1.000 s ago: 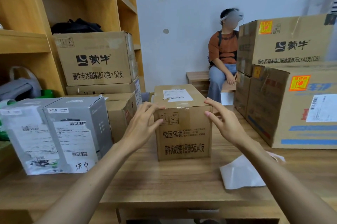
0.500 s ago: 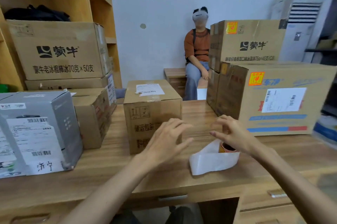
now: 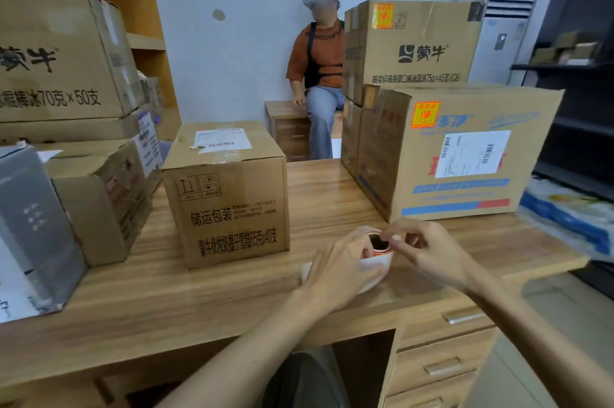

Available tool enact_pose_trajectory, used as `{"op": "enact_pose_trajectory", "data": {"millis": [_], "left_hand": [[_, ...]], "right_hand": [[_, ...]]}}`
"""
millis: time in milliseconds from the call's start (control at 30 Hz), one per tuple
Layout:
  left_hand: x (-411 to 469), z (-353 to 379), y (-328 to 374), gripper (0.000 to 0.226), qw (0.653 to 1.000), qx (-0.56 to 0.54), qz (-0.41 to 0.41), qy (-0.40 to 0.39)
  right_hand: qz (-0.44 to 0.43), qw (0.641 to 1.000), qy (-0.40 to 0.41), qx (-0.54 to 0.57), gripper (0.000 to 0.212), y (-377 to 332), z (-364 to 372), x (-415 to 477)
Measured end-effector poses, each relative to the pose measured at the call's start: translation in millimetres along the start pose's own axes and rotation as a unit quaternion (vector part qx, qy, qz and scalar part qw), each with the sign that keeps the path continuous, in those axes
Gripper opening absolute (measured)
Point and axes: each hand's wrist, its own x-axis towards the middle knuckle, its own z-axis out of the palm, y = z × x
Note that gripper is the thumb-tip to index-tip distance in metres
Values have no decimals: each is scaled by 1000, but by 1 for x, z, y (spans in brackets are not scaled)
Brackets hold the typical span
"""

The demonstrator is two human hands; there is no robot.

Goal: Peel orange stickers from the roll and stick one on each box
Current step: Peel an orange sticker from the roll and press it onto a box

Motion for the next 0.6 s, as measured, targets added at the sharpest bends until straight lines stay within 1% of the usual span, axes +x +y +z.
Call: {"op": "enact_pose_trajectory", "data": {"millis": [67,133,267,333,400,467,533,600], "left_hand": [[-1,0,-4,17,999,-34,-2,-13],[-4,-3,-12,13,999,-29,-10,-23],[-6,-15,-33,28,999,-3,-46,-16],[-7,-20,-43,34,998,4,-57,-24],[-9,-23,-50,35,998,13,-64,-24],[-11,-23,-56,29,997,10,-77,-8],[-14,-21,-63,19,996,-20,-87,23],[-18,-17,-69,16,994,-54,-83,48]], "right_hand": [[11,1000,-14,-8,17,2,2,-1],[25,999,-33,-25,16,4,5,-1],[33,998,-38,-37,15,3,11,-1],[16,999,-32,-36,16,0,17,0],[0,998,-27,-60,13,-3,25,1],[-5,996,-13,-84,8,-6,33,1],[1,996,5,-86,7,-9,40,0],[2,996,22,-81,8,-10,46,0]]}}
